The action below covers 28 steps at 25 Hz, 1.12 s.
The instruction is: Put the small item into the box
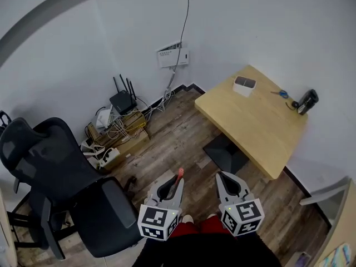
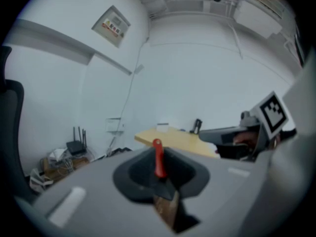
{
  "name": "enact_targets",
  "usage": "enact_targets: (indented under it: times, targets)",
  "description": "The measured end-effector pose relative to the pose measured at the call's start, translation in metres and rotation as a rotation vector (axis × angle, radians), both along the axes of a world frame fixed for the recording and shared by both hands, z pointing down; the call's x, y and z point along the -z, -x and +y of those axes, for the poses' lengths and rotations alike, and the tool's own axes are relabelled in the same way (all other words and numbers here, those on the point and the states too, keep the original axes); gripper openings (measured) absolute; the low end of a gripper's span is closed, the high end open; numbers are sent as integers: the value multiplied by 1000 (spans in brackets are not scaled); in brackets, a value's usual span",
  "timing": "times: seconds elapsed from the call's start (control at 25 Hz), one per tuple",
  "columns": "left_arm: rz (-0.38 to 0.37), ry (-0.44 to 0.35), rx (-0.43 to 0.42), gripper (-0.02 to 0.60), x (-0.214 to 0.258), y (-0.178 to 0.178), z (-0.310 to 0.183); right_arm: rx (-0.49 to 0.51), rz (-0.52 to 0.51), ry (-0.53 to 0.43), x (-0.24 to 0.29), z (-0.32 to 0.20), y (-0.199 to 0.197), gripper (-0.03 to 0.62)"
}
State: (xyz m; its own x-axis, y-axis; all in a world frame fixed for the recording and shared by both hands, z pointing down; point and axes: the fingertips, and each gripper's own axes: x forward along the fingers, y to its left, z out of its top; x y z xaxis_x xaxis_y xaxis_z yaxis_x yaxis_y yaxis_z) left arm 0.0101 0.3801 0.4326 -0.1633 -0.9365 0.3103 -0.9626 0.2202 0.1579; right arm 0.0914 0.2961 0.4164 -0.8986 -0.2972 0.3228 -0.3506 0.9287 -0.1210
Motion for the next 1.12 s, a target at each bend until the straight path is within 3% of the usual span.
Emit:
enact_targets:
  times: [0.36,0.68,1.12]
  targets:
    - [-4,6,1,49,-3,3,-14,-87,-8,13,-2,-31,-15,8]
    - [-7,24,19,49,-9,27,-39,-134,-56,24,1,-73,2,8]
    - [-10,1,18,49,-11,66,-124,-143,-47,42,-9,-151,37,8]
